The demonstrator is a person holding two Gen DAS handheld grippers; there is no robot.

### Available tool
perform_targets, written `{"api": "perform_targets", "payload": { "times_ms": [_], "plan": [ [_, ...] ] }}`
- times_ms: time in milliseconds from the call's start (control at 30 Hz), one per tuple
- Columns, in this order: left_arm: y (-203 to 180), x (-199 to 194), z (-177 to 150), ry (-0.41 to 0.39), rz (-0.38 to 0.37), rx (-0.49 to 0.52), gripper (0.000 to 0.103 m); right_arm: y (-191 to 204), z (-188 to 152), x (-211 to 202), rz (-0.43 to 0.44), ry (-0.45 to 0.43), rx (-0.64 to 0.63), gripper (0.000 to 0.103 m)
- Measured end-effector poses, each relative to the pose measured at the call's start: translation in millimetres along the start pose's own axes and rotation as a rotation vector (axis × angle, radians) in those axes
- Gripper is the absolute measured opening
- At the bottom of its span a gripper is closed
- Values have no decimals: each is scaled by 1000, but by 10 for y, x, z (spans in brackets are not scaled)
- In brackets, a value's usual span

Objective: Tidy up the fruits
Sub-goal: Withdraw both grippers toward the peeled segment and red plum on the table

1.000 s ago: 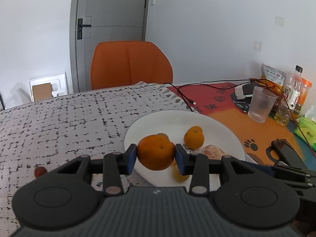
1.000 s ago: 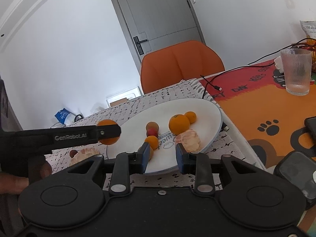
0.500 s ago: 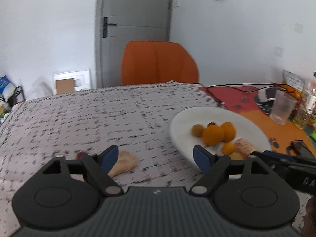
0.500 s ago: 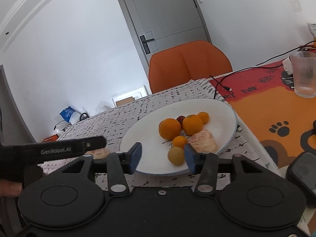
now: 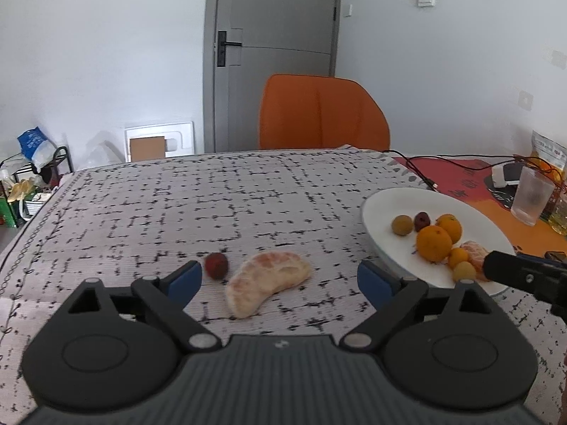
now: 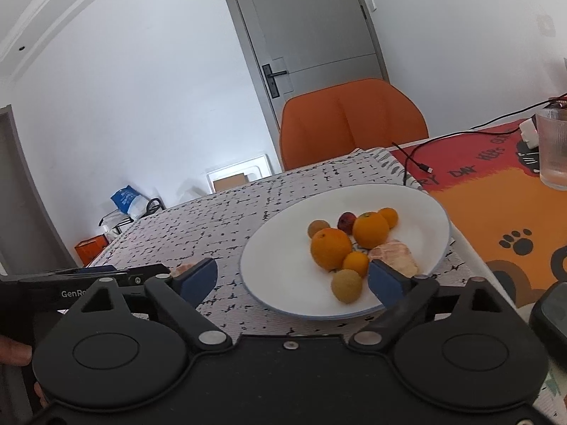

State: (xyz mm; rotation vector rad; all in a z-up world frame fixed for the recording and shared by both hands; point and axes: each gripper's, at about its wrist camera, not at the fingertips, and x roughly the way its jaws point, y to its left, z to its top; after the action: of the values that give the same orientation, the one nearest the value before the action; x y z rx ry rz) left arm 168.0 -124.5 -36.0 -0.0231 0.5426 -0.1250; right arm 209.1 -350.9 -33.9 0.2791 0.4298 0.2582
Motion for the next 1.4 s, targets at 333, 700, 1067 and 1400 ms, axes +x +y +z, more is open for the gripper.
{"api": "perform_targets", "payload": {
  "times_ms": [333,700,1067,1400],
  "plan": [
    [318,-138,-55,-6,37,-28,94,264,1,59,29,13,-60,99],
    [661,-156,-141,6,67,-76,94,622,-46,269,81,53,-113,95],
    [944,-138,-164,22,96,-117,94,920,-82,542,133,114,-125,78],
    [1120,-76,-194,34,100,-151,94,1062,-143,793,148,178,-127,74]
  ]
}}
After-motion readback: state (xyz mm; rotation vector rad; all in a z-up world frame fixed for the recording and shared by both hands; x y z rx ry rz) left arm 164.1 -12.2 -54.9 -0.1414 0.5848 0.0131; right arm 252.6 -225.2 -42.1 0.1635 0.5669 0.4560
